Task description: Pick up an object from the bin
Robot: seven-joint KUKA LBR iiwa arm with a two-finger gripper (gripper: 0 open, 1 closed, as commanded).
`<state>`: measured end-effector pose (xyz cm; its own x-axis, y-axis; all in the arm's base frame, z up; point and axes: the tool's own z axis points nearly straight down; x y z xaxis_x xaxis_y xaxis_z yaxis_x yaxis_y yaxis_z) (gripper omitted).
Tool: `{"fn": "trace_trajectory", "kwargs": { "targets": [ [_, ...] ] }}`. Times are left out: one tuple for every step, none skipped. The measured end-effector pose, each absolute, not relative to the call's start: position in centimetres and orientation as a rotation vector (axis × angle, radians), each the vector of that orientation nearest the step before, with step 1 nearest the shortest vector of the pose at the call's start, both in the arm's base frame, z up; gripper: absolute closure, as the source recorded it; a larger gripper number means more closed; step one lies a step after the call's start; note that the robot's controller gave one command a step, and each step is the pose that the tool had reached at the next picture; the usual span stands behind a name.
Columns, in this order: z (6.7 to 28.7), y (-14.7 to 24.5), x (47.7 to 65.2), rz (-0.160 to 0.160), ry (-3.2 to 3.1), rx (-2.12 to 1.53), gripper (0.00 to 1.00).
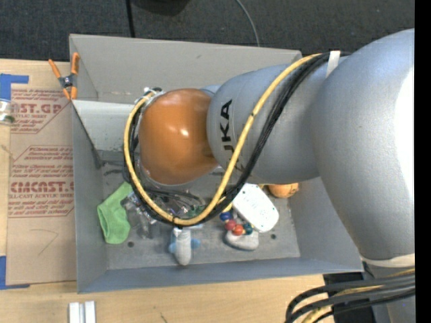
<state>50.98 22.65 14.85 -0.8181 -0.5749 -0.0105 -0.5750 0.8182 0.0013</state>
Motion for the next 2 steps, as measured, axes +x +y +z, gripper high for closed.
{"fn": "trace_trajectory", "kwargs": {
  "targets": [
    [12.55,22.94,50.53,0.004,2.893,-1.201,0.0],
    [12.36,22.98,50.44,0.006,2.893,-1.201,0.0]
  ]
}}
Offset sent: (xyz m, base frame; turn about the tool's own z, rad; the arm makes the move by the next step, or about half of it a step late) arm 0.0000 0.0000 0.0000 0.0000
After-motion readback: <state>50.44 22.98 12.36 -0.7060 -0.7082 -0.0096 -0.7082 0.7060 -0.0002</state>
